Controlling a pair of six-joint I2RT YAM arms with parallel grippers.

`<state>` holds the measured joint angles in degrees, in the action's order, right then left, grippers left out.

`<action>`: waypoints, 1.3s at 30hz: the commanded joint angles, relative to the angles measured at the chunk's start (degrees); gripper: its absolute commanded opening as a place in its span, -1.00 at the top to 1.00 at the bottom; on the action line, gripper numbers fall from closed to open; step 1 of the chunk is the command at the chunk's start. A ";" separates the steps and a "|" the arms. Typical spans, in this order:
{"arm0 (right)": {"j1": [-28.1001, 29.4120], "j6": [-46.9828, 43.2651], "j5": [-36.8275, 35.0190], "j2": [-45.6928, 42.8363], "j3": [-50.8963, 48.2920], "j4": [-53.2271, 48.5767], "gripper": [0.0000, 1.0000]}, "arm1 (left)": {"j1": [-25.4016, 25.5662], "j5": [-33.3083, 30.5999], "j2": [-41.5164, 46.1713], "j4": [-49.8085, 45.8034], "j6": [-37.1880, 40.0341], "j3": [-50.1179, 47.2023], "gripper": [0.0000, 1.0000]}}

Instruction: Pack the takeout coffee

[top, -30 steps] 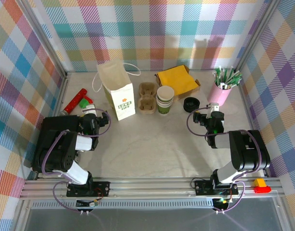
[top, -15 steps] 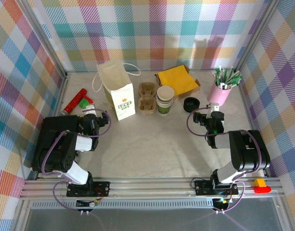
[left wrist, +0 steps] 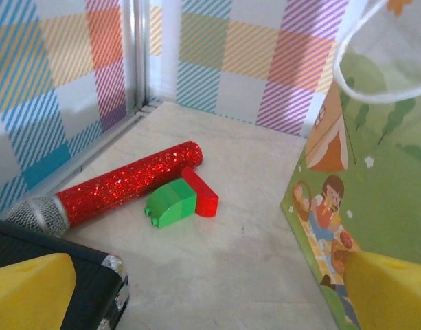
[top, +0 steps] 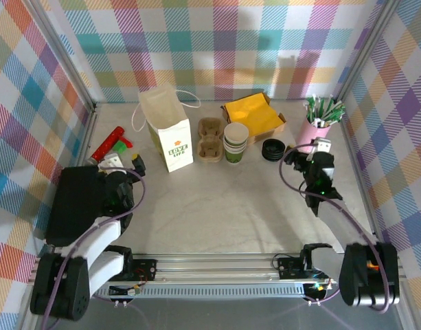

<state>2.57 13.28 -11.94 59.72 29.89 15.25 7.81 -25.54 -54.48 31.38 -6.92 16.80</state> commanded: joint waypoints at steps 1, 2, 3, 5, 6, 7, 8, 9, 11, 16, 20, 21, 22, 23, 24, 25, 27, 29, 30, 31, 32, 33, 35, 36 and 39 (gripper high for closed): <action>-0.29 14.97 1.92 -3.75 9.30 -29.59 -0.98 | 0.45 -4.68 7.38 -24.20 -10.97 5.93 -0.99; -0.28 15.89 5.74 -3.77 12.03 -33.57 -0.98 | 0.47 -5.30 9.47 -30.83 -14.36 8.12 -0.99; -0.22 16.70 8.76 -3.47 14.18 -36.51 -0.98 | 0.45 -5.12 11.02 -35.81 -16.53 10.10 -0.99; -0.15 20.39 12.69 -1.95 19.30 -43.26 -0.98 | 0.51 -3.82 13.42 -47.57 -24.30 15.22 -0.99; -0.06 21.86 14.55 -0.80 21.80 -46.06 -0.98 | 0.49 -2.48 13.84 -52.76 -25.47 17.63 -0.99; 0.46 23.00 16.40 0.86 24.57 -49.12 -0.98 | 0.45 0.03 14.15 -56.95 -26.39 20.21 -0.99; 1.48 23.51 17.48 2.62 27.55 -51.85 -0.98 | 0.52 2.80 14.23 -60.59 -27.31 22.54 -0.99; 2.81 23.76 17.32 4.23 30.10 -54.23 -0.98 | 0.49 5.60 14.14 -62.85 -27.25 24.32 -0.99; 6.67 23.97 14.70 8.58 36.38 -59.37 -0.98 | 0.45 11.94 13.81 -67.13 -27.16 27.90 -0.99; 15.47 22.96 8.98 20.59 51.02 -67.62 -0.98 | 0.45 25.27 13.69 -72.76 -25.25 32.99 -0.99; 19.46 21.80 6.50 30.10 60.36 -69.31 -0.97 | 0.45 30.73 13.83 -76.21 -22.10 36.53 -1.00; 20.15 21.47 5.71 32.52 62.52 -69.68 -0.97 | 0.45 32.06 13.92 -76.44 -21.12 37.13 -0.99; 20.64 21.18 5.24 34.55 64.51 -70.06 -0.95 | 0.46 33.05 13.93 -76.55 -20.40 37.77 -0.97; 21.09 20.59 4.75 36.95 66.93 -70.72 -0.87 | 0.46 33.90 13.87 -76.73 -19.59 38.48 -0.95; 21.54 19.88 4.50 39.30 69.25 -71.28 -0.81 | 0.45 34.63 13.72 -76.81 -18.82 39.15 -0.94; 21.89 19.34 3.99 41.21 71.30 -71.90 -0.77 | 0.46 35.21 13.55 -76.82 -18.37 39.70 -0.94; 22.46 18.46 2.81 45.33 75.75 -73.86 -0.66 | 0.48 36.11 12.94 -76.74 -17.54 40.66 -0.91; 22.78 17.61 2.04 48.44 79.02 -75.09 -0.54 | 0.49 36.84 12.32 -76.43 -16.97 41.13 -0.90; 22.91 17.37 1.46 49.66 80.42 -75.65 -0.51 | 0.47 37.13 12.06 -76.26 -16.82 41.13 -0.89; 23.01 17.16 1.33 50.40 81.19 -75.80 -0.45 | 0.53 37.22 11.87 -76.07 -16.74 41.13 -0.89; 23.09 16.79 1.29 51.04 81.79 -75.65 -0.40 | 0.49 37.35 11.70 -75.87 -16.64 41.10 -0.88; 23.10 16.70 1.18 51.51 82.14 -75.38 -0.36 | 0.45 37.40 11.59 -75.68 -16.52 41.02 -0.88; 23.18 16.66 0.87 52.02 82.42 -74.84 -0.27 | 0.45 37.45 11.57 -75.16 -16.33 40.59 -0.88; 23.19 16.71 0.76 52.23 82.52 -74.58 -0.25 | 0.45 37.60 11.51 -74.93 -16.19 40.30 -0.87; 23.18 16.76 0.66 52.73 82.70 -74.15 -0.17 | 0.47 37.67 11.34 -74.78 -16.18 40.13 -0.87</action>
<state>25.36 30.70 -10.11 111.85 110.32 -57.87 7.86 10.72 -43.40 -43.53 -24.34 56.73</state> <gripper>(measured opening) 0.591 0.935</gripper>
